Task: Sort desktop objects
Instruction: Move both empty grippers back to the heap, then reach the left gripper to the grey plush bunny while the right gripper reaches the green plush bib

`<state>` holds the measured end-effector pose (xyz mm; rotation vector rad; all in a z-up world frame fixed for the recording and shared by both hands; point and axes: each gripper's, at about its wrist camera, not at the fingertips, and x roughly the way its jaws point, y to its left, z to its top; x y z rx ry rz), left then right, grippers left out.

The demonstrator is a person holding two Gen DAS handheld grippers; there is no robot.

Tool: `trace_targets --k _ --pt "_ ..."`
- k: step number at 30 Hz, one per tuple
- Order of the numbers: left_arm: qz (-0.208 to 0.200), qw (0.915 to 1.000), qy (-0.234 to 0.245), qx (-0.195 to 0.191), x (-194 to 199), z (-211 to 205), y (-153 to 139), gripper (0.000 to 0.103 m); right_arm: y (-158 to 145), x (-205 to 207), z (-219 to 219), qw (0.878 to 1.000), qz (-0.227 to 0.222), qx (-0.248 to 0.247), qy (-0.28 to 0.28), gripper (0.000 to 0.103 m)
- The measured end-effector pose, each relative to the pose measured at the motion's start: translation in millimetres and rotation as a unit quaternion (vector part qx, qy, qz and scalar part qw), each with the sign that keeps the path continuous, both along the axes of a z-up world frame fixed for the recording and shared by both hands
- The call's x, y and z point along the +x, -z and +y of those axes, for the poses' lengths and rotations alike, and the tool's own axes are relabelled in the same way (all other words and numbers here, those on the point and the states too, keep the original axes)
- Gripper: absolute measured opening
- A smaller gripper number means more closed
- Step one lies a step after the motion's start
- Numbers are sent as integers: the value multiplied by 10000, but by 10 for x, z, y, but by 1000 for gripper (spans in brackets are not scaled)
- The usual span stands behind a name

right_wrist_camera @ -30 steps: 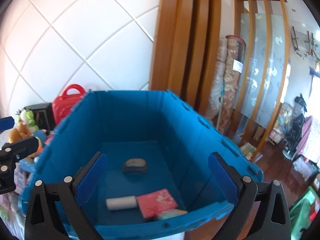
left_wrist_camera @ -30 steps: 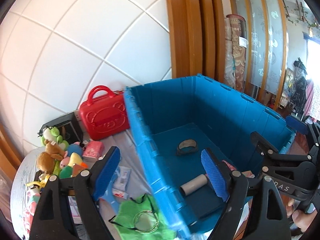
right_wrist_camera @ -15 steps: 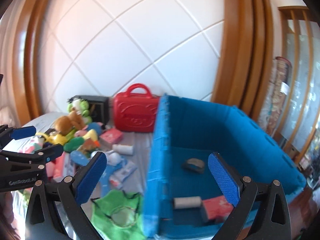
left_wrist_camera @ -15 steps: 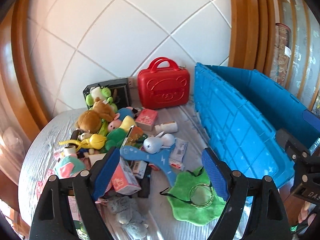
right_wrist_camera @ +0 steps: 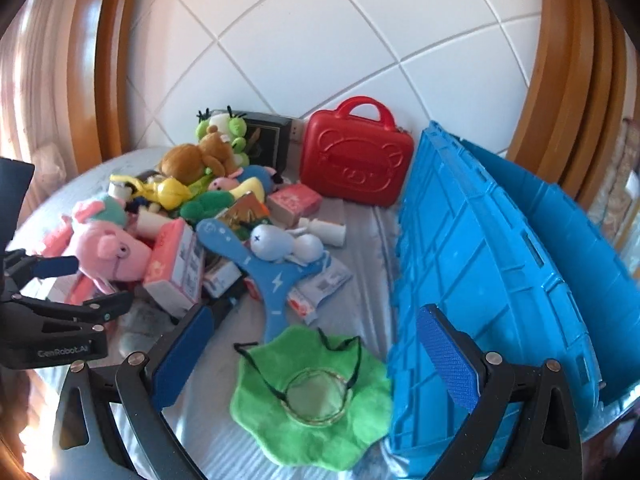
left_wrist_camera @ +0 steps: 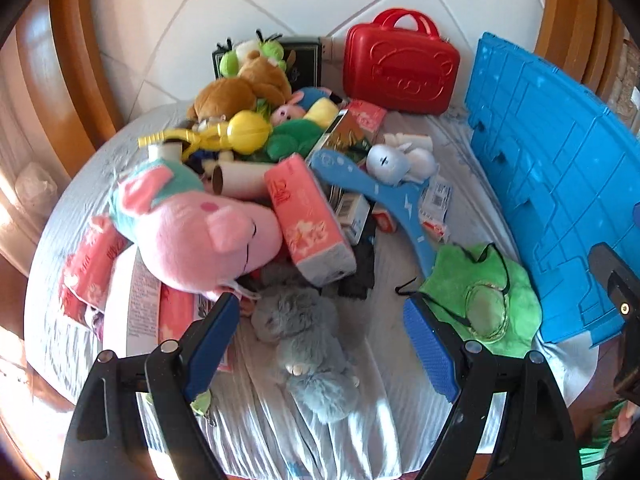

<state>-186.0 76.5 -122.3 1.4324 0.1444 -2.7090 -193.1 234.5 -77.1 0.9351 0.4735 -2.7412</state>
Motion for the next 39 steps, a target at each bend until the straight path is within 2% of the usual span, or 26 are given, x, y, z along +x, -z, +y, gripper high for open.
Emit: trace_targets --k 2,7,15,27,31,34,36,39 --pt "-271 9996 -117 43 -14 -69 222 84 138 -17 -78 9992 -229 -129 -296 103" --pt "-665 9971 -308 213 -35 -201 595 84 515 -145 -205 9962 -726 -215 -425 103" --pt "-954 9945 -295 305 -116 -208 861 84 1140 -380 -128 9855 -1661 -264 -210 103" --pt "-1489 9886 -178 91 -407 -77 1327 84 1837 -667 11 9608 -2749 -370 29 103" --pt "-1697 9855 -14 -67 -504 -38 1521 85 2005 -760 -34 9558 -2920 -330 -32 103" --pt "-1497 9885 179 -111 -498 -23 1551 86 2169 -822 -38 9536 -2993 -312 17 103" --pt "-1435 9895 162 5 -504 -58 1575 89 2205 -802 -64 9606 -2776 -152 9 103" --pt "-1335 9910 78 54 -488 -76 1604 94 2208 -785 -30 9642 -2636 -278 37 103"
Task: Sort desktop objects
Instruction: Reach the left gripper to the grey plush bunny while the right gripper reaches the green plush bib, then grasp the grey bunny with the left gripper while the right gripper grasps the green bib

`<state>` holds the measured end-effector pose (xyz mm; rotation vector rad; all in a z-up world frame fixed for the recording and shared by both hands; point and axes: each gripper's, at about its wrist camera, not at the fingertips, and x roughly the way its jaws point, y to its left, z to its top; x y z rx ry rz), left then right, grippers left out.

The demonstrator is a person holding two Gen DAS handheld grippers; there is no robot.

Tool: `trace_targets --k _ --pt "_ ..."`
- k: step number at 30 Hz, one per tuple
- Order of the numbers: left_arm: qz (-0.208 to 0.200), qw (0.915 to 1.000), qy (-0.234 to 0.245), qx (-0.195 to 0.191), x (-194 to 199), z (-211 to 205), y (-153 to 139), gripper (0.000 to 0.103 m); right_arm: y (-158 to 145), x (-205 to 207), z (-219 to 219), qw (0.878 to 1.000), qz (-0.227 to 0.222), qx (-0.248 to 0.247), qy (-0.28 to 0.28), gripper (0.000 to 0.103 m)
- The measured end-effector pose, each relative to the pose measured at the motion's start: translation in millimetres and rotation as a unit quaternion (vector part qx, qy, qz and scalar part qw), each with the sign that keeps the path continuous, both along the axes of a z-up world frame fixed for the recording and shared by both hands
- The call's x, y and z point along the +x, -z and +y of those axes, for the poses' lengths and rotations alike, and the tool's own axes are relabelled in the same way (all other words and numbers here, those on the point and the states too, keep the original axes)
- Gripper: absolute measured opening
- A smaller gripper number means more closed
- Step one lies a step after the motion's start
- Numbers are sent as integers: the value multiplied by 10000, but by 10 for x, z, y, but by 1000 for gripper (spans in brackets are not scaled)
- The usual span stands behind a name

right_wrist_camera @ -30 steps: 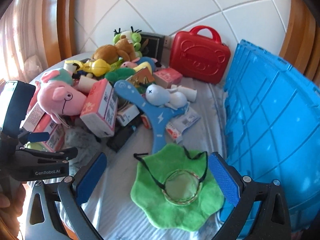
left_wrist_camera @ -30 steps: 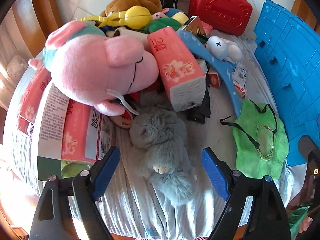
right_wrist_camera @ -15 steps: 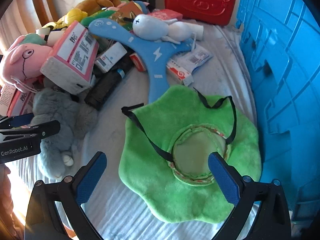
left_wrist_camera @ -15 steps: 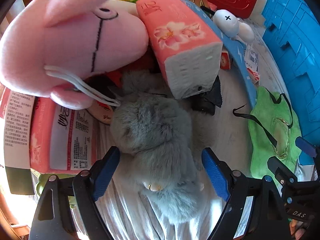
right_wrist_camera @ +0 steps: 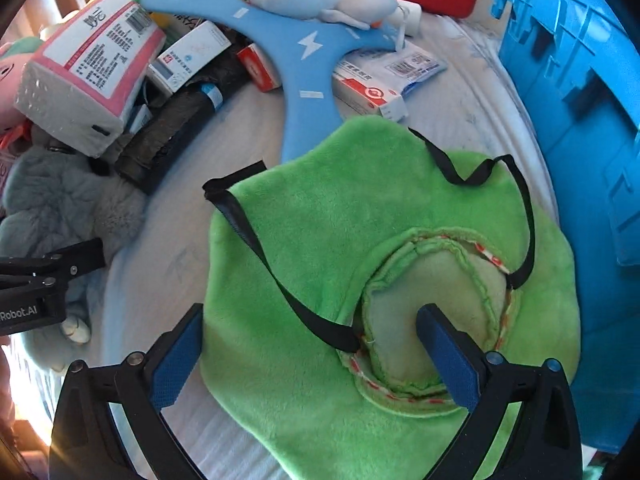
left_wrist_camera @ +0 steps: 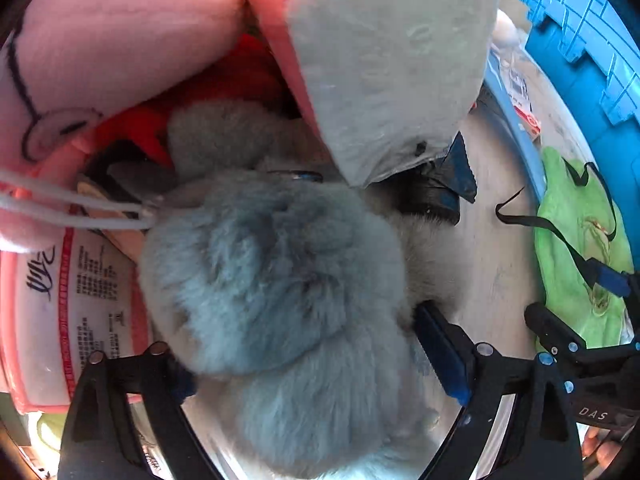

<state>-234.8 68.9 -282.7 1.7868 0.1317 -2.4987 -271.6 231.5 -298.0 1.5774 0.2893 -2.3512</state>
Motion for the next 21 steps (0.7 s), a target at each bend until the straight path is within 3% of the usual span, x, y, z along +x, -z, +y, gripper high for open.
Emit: trace_targets --k 6,8,10,12,15,19,21 --pt "28 9999 -106 2 26 4 18 94 6 11 26 10000 40 -3 30 103" --pt "44 9999 -164 2 43 11 3 88 3 11 26 10000 28 22 22 102" --pt "99 9998 -182 -12 82 35 -42 64 -24 19 46 10000 38 34 44 95" --pt "151 9998 -101 -13 117 74 -74 45 -59 23 81 9999 90 28 86 78" --pt "167 9998 78 -34 141 138 -68 43 -98 -2 153 9995 183 3 243 53" --pt "198 9998 3 27 94 89 -60 43 -84 -37 128 9995 242 28 225 50" --pt "193 9998 50 21 81 105 -87 42 -102 -49 123 9994 289 73 191 38"
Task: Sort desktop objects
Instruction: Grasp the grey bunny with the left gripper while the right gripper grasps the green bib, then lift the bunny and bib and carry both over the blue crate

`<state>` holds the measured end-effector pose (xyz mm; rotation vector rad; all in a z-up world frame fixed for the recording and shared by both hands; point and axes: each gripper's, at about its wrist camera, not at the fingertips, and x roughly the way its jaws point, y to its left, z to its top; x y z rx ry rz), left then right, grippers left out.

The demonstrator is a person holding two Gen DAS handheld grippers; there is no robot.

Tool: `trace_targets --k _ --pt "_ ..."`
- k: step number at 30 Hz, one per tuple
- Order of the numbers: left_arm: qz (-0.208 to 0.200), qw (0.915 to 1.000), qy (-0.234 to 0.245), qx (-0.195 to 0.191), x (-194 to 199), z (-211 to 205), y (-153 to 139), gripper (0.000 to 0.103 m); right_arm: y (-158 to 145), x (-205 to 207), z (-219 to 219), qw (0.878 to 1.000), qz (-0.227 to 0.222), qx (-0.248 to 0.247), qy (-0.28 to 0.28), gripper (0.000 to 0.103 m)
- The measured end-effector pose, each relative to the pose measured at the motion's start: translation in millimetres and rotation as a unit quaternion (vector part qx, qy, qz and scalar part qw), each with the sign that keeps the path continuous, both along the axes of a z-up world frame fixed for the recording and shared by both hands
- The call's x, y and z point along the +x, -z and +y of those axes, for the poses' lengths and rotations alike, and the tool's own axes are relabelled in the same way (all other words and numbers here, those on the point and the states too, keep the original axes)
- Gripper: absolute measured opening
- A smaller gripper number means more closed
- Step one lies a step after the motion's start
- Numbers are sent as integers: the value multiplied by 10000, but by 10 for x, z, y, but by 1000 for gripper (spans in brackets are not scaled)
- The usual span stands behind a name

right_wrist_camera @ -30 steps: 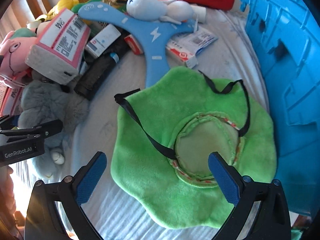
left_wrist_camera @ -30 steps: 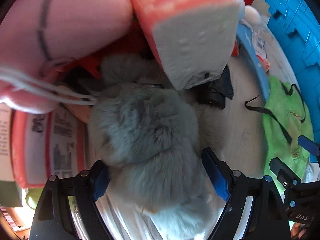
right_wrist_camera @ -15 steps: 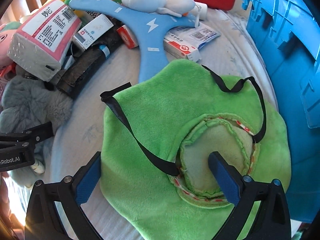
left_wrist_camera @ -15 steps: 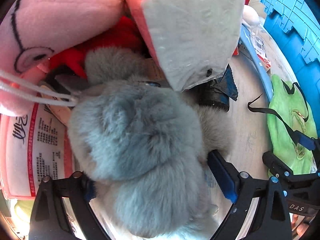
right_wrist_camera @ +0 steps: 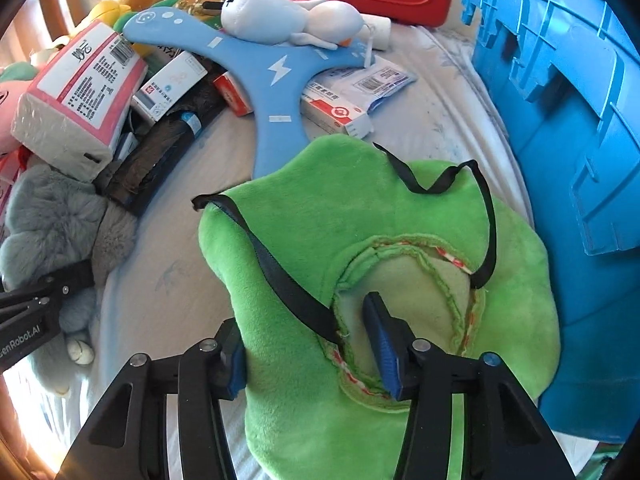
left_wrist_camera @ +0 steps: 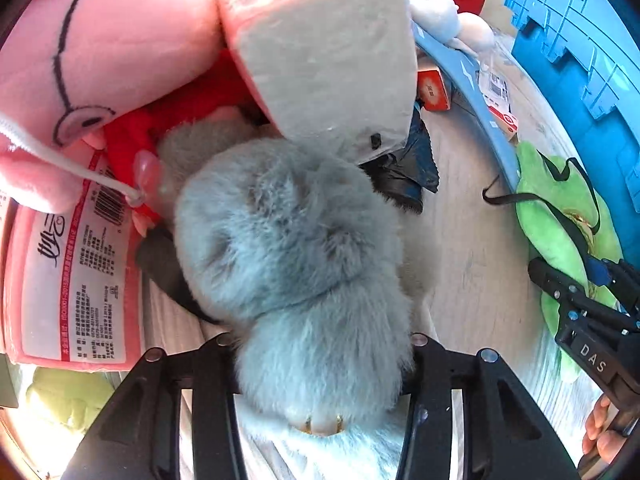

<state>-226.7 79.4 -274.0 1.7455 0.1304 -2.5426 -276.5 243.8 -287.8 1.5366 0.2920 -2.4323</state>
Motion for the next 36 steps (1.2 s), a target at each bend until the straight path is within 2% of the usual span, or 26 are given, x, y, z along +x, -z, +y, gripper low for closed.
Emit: trace_targets --k 2,6,15,20,27,36 --pt "8 10000 47 -39 29 47 -27 41 -15 3 -19 9999 52 162 -1 27" --pt "96 9999 108 -26 73 68 -129 40 -75 51 -17 9998 104 146 50 23" --pt "643 9973 327 -102 304 192 -587 40 -619 250 -128 9973 682 -211 -170 21" --pt "1037 9938 334 -205 214 316 -904 40 -990 294 -161 9934 1059 -360 -237 21" --pt "1494 9880 230 -315 380 112 -1417 40 -1486 433 -229 9859 1554 -489 -371 20" --pt "1889 9814 133 -300 230 39 -1850 40 -2061 373 -241 9744 2117 -665 -349 20"
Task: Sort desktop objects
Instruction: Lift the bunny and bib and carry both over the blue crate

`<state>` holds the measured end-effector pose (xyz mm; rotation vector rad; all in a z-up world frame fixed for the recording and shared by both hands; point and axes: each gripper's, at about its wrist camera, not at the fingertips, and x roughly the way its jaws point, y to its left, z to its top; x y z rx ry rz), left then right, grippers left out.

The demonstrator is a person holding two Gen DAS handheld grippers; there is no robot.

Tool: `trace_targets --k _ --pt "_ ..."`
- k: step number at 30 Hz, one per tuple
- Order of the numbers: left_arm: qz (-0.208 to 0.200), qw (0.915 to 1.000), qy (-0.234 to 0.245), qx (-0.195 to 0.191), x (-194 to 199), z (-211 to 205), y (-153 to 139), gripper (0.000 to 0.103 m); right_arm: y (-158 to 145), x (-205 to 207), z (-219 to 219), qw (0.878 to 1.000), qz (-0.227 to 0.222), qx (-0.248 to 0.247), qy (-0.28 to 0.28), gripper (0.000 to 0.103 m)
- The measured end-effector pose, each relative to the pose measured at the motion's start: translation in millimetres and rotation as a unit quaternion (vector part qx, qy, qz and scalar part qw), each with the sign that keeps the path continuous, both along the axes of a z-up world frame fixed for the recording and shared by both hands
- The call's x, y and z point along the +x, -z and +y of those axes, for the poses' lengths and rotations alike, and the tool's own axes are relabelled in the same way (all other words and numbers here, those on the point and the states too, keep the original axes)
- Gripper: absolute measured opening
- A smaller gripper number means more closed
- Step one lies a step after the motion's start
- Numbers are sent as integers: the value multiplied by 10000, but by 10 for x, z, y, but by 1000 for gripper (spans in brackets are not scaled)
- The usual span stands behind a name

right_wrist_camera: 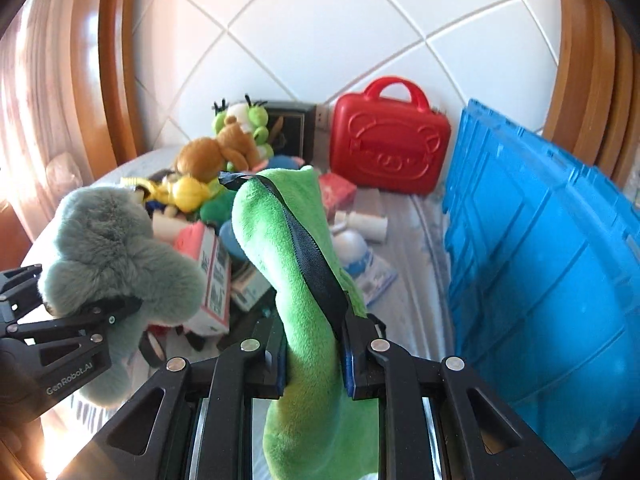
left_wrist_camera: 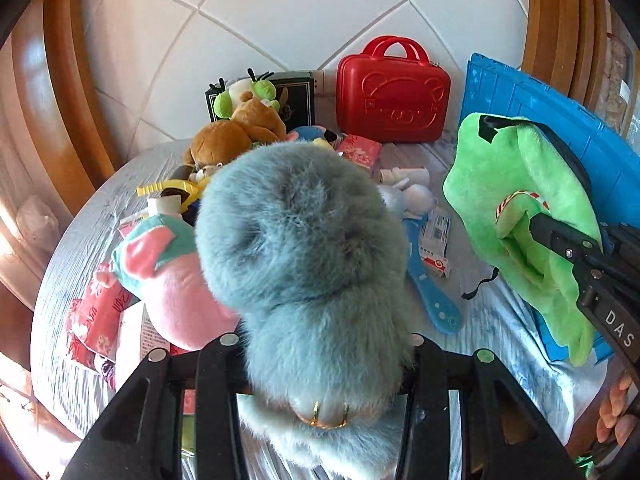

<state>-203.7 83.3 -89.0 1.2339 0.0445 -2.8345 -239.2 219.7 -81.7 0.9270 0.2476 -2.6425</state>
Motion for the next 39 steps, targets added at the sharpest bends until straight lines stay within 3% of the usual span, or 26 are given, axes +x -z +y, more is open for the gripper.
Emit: trace_targets --k 10,21,30,35,39 --pt "767 9967 264 -33 -290 278 -899 40 -991 -108 288 9946 970 -201 299 20" --pt "1074 9886 1051 98 -824 1348 -1745 40 -1994 -230 1142 9751 1831 150 1240 18" --pt "1351 9735 1845 11 -928 2484 -2249 40 -2352 -118 2149 9529 2043 461 2193 17" --pt "1249 9658 2272 -1 -933 3050 -2265 40 -2231 -140 2651 9509 1724 472 2526 17" --pt "965 9627 2527 -2 -879 3515 -2096 40 -2002 -239 3054 9545 1315 312 2659 17"
